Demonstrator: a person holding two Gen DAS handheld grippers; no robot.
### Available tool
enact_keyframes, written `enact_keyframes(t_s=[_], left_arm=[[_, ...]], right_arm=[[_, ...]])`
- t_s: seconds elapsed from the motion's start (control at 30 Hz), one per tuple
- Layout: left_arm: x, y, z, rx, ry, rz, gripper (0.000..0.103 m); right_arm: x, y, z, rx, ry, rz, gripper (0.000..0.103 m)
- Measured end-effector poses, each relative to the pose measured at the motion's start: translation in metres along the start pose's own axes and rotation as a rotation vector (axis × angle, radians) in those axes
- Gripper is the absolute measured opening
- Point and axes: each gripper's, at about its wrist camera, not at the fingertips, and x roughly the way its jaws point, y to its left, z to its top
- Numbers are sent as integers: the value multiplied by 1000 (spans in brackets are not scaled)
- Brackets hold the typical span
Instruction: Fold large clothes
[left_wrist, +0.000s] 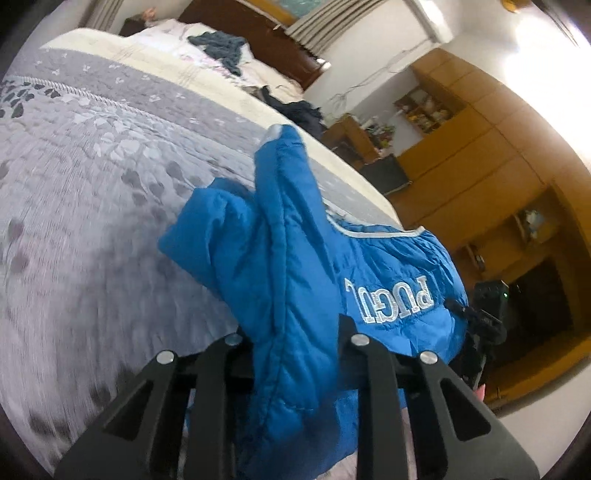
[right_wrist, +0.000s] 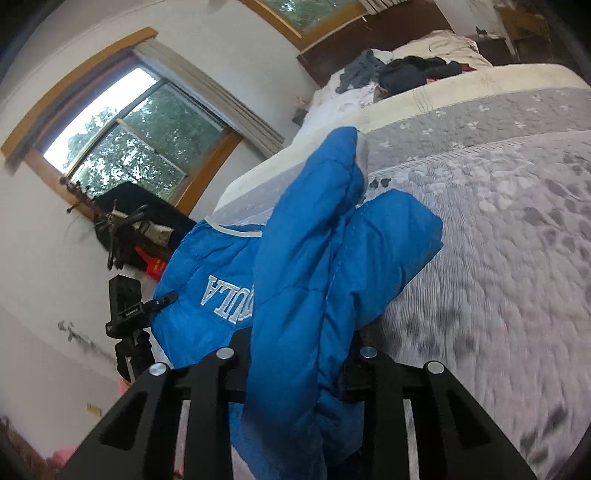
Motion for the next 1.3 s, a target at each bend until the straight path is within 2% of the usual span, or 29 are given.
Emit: enact_keyframes(t_s=[0.17, 0.37, 0.47, 0.6, 0.73, 0.83, 0.9, 0.93, 1.0, 1.1, 1.17, 1.3], left_arm=[[-17, -10, -51, 35, 25, -11, 21], [-2, 13, -101, 4, 66, 15, 25], [6, 37, -112, -36, 69, 16, 33], [22, 57, -116, -71, 59, -12, 48], [26, 60, -117, -62, 46, -11, 51], [20, 53, -114, -57, 60, 26, 53], [6, 49, -106, -58, 49, 50, 53], [-1, 48, -103, -59, 36, 59, 53], [-18, 45, -97, -55, 0, 80, 53], [-42, 31, -91, -9, -80, 144, 53], [-50, 13, -88, 36, -108, 145, 53], [-39, -40, -85, 148, -100, 145, 55]], right_arm=[[-31, 7, -43, -4, -6, -5, 29], [-31, -25, -89, 68, 25, -36, 30], [-19, -59, -103, 164, 43, -24, 34], [1, -91, -114, 234, 50, 7, 46], [5, -103, -117, 260, 49, 52, 49], [-2, -96, -115, 231, 51, -7, 58], [-13, -84, -114, 191, 31, -87, 62], [-18, -80, -113, 181, 21, -126, 67], [-35, -71, -111, 151, -21, -205, 68], [-52, -51, -108, 97, -57, -278, 68], [-56, -27, -102, 33, -69, -294, 68], [-39, 26, -91, -106, -40, -272, 68]])
